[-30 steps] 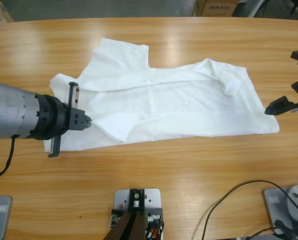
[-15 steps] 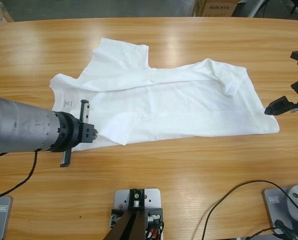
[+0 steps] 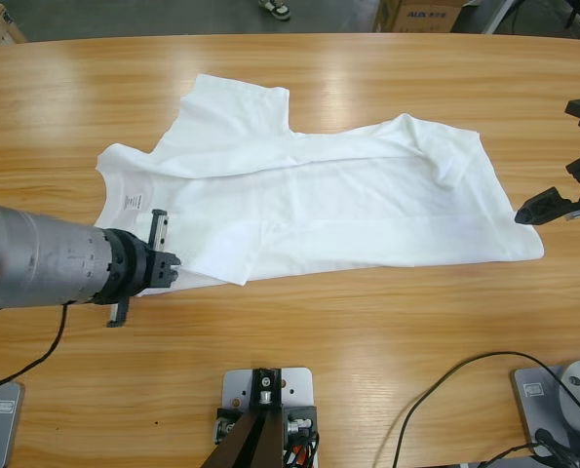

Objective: Fold clothes

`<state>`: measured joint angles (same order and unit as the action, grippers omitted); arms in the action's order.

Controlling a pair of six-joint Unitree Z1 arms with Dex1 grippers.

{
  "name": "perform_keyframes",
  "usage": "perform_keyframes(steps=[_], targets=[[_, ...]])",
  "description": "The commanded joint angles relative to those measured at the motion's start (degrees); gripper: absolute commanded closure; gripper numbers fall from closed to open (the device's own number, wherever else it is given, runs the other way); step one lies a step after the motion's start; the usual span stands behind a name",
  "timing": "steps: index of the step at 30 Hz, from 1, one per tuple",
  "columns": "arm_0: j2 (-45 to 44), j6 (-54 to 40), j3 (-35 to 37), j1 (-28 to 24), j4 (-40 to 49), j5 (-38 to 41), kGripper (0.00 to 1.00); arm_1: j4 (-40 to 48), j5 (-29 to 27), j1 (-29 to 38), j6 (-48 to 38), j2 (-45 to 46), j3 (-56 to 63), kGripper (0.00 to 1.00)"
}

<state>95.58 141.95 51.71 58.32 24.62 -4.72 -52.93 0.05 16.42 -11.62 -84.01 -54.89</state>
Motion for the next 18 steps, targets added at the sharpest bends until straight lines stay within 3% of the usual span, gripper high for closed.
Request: perform_keyframes(steps=[1, 3, 8, 13, 18], targets=[[-10.5, -16.0, -2.5, 0.4, 3.6, -3.5, 0.011, 0.6, 0.9, 0.6, -0.7, -1.6, 1.7, 0.000], [-15.4, -27.7, -1.5, 0.2, 5.7, -4.1, 0.004, 0.6, 0.9, 0.6, -0.7, -1.6, 1.7, 0.000], [-17.1, -72.9, -0.4, -1.3, 8.0, -0.5, 0.062, 0.6, 0.9, 0.6, -0.7, -1.6, 1.7, 0.000], [-12.0, -99.3, 2.5, -1.0, 14.7, 2.6, 0.087, 0.6, 0.9, 0.6, -0.7, -1.5, 1.8, 0.000], [-7.3, -124.6, 5.8, 2.7, 24.9, -3.4, 0.104, 0.6, 0.9, 0.6, -0.7, -1.5, 1.8, 0.000]])
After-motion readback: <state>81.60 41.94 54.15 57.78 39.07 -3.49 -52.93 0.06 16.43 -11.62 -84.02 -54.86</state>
